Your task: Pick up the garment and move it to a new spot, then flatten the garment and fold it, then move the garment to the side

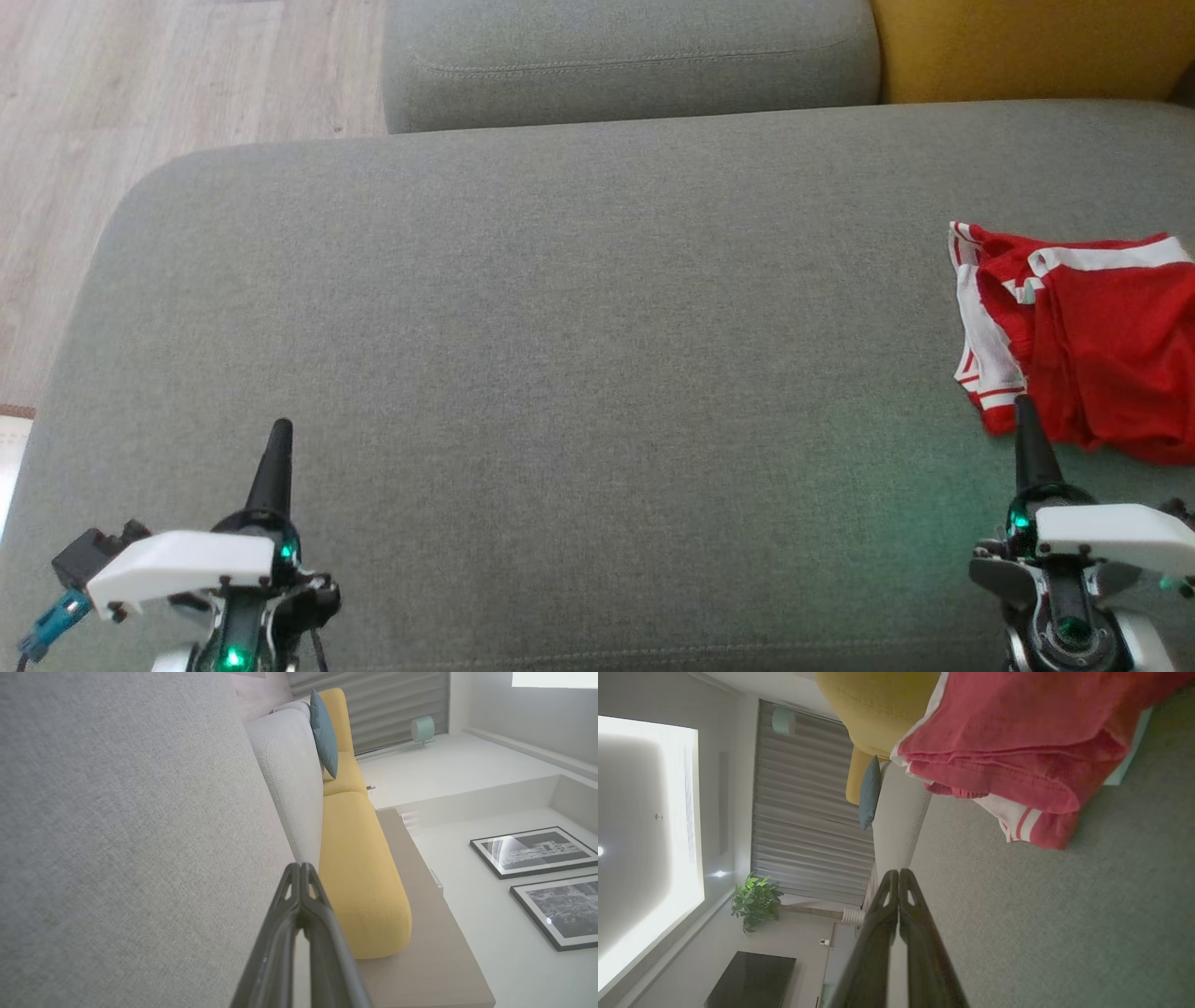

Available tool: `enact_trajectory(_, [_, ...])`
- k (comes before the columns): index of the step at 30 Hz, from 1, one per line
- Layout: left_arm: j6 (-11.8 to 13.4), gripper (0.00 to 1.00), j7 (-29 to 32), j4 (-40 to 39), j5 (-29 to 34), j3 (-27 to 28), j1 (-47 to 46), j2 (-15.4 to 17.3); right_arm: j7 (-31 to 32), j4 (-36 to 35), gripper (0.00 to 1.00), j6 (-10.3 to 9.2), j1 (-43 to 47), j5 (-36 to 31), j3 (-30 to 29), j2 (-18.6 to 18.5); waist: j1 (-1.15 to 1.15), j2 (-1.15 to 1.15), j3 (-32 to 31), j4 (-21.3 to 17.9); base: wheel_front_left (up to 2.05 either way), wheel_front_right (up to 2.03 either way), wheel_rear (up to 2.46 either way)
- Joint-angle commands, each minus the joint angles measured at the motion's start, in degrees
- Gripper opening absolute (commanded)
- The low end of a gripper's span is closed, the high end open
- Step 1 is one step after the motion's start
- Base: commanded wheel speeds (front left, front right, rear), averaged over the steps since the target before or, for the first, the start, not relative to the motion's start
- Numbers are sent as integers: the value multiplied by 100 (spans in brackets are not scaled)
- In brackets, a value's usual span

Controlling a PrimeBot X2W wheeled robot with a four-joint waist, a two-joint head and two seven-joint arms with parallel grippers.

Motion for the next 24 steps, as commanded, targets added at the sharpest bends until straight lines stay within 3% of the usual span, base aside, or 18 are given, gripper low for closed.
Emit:
enact_trajectory(1, [-76,0,58,-148,-193,206,-346,102,53,-229,0,31,-266,206,46,-93,0,0,-1,3,0,0,0])
enact_trajectory(24, [-279,0,458,-10,-1554,566,-445,97,443,-274,0,38,-302,1671,-189,-82,0,0,-20,36,0,0,0])
